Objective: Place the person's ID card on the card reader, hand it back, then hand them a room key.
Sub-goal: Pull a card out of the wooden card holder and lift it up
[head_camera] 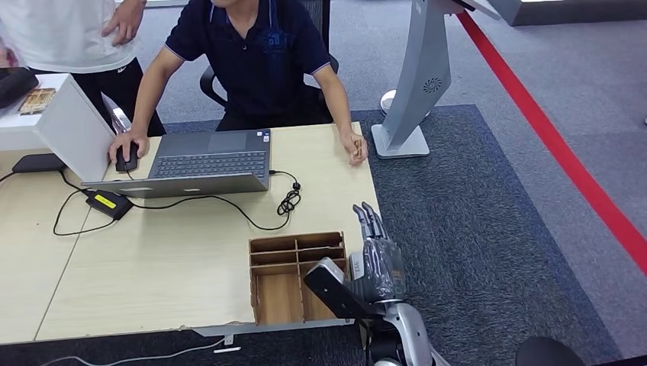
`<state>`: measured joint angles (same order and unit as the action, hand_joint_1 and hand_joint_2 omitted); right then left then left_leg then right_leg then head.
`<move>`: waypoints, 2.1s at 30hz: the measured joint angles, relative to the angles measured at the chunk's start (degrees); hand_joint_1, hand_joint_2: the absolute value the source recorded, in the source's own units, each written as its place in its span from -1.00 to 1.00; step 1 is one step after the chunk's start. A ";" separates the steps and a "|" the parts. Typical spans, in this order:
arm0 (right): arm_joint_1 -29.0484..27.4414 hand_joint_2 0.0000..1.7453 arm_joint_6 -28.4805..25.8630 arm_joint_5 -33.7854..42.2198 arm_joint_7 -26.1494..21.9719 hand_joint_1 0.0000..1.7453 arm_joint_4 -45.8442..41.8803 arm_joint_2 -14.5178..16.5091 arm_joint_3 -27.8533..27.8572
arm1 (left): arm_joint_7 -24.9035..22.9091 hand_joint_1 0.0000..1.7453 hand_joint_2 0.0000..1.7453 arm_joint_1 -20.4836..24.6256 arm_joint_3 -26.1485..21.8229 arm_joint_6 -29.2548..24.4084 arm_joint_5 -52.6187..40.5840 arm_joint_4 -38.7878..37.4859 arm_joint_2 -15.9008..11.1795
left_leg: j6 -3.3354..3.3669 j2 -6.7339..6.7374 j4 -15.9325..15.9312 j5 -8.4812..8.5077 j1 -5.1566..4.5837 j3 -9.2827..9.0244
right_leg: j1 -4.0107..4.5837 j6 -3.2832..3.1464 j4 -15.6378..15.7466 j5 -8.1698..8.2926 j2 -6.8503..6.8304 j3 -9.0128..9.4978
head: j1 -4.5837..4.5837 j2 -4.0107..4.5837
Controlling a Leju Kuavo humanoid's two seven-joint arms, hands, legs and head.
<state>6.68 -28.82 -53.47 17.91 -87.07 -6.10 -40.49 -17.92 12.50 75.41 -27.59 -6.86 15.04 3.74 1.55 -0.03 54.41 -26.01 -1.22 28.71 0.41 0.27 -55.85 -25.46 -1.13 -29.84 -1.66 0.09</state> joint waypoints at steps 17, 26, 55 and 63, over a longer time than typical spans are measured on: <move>2.60 1.00 -1.28 -1.24 -0.33 -1.00 5.60 1.52 -1.05 | 0.86 -1.00 -1.00 0.04 -0.87 0.64 -3.19 0.00 0.09 | 0.00 0.01 0.00 0.00 0.00 -0.02 | 0.00 0.00 0.00 0.00 0.00 0.00 | 0.00 0.00; 2.97 1.00 -1.15 -1.69 -0.33 -1.00 7.05 2.22 -1.15 | 1.09 -1.00 -1.00 0.10 -1.21 0.92 -4.00 0.00 0.09 | 0.00 0.01 0.00 0.00 0.00 -0.03 | 0.00 0.00 0.00 0.00 0.00 0.00 | 0.01 0.00; 5.28 1.00 0.49 -1.31 -1.40 -1.00 11.27 5.10 -2.33 | 1.76 -1.00 -1.00 0.12 -1.60 2.28 -5.73 0.00 0.19 | 0.00 0.01 0.00 0.00 0.00 -0.02 | 0.00 0.00 0.00 0.00 0.00 -0.01 | 0.00 0.00; 5.56 1.00 0.65 -1.23 -1.52 -1.00 11.78 5.21 -2.58 | 1.82 -1.00 -1.00 0.13 -1.62 2.38 -5.89 0.00 0.23 | 0.00 0.01 0.00 0.00 0.00 -0.02 | 0.00 0.00 0.00 0.00 0.00 -0.01 | 0.01 0.00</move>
<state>12.24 -28.17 -54.70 16.38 -75.29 -0.89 -43.07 -16.10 12.63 73.79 -25.22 -12.75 15.04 3.97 1.55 -0.02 54.41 -26.01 -1.22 28.69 0.41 0.27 -55.85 -25.46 -1.13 -29.85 -1.66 0.09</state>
